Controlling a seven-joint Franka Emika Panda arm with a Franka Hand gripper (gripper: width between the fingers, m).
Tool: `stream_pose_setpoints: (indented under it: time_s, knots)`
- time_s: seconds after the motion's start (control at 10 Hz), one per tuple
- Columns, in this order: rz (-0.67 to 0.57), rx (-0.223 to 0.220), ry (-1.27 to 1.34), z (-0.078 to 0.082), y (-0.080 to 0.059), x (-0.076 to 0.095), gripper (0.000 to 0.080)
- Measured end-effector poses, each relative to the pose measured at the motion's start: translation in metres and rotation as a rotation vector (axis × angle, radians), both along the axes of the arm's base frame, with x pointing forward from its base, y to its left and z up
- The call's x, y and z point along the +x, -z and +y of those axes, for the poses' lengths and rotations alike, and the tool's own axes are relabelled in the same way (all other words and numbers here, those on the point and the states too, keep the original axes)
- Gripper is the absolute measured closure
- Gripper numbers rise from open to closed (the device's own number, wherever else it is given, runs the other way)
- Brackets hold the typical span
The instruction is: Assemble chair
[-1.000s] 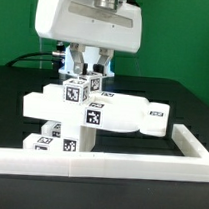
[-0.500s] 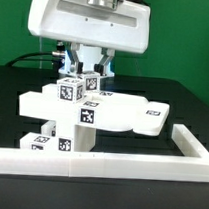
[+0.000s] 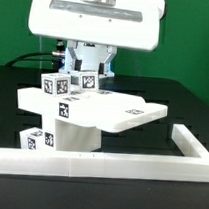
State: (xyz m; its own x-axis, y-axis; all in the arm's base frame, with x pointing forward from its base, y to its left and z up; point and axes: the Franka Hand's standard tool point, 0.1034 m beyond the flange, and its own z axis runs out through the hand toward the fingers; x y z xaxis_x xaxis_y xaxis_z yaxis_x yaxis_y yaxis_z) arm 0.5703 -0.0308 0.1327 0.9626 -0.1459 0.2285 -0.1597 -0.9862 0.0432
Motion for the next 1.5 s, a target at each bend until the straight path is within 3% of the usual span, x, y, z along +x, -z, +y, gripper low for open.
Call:
stream_pose_setpoints:
  time_s: [0.2,0.3,0.4,0.5,0.6,0.7,1.0,1.3,1.5]
  knots:
    - [-0.009,0.009,0.042,0.000,-0.001,0.001,0.0518]
    - [-0.008,0.008,0.042,0.000,0.000,0.001,0.0356]
    - [-0.008,0.008,0.041,0.000,0.000,0.001,0.0356]
    - [-0.006,0.006,0.035,0.003,0.000,0.001,0.0222]
    - [-0.002,0.006,0.036,0.013,0.000,0.001,0.0222]
    - [0.004,-0.001,0.028,0.025,0.000,0.000,0.0159]
    - [0.006,-0.001,0.023,0.020,-0.001,0.000,0.0151]
    - [0.017,-0.006,-0.062,0.014,-0.013,0.009,0.0151]
    - [0.040,-0.024,-0.126,-0.006,-0.023,0.023,0.0151]
